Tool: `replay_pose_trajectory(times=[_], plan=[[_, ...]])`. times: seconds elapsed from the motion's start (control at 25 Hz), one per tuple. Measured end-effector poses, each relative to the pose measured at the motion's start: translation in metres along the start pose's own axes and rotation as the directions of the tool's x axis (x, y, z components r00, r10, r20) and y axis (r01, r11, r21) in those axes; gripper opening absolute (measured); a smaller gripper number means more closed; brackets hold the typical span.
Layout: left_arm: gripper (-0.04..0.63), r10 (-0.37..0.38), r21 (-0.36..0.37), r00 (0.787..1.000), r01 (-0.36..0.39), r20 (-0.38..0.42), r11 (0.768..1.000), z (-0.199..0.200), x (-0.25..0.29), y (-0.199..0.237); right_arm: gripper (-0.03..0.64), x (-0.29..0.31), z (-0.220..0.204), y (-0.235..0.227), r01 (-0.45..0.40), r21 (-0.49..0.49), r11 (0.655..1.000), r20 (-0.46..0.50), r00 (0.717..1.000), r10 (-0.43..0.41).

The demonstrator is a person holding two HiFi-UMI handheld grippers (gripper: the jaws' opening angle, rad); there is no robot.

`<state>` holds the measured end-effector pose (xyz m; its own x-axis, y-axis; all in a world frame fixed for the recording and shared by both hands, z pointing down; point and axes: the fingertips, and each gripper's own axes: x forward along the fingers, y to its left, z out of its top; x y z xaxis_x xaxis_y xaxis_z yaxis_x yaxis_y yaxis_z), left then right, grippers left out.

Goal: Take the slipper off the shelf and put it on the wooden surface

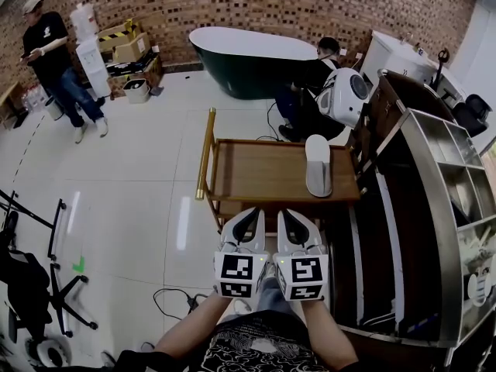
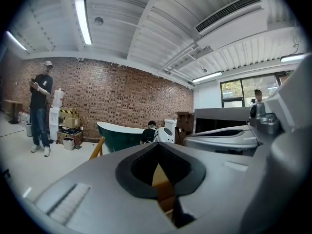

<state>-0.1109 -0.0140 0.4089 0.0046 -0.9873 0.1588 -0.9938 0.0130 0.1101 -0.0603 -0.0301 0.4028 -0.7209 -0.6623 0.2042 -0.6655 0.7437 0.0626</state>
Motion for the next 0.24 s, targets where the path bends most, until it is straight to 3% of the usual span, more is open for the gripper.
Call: replay_pose_trajectory(times=[0.24], plan=[[0.005, -0.007, 0.000, 1.000, 0.007, -0.007, 1.000, -0.0043, -0.0030, -0.0042, 0.000, -0.0055, -0.0040, -0.0027, 0.007, 0.006, 1.000, -0.004, 1.000, -0.007]])
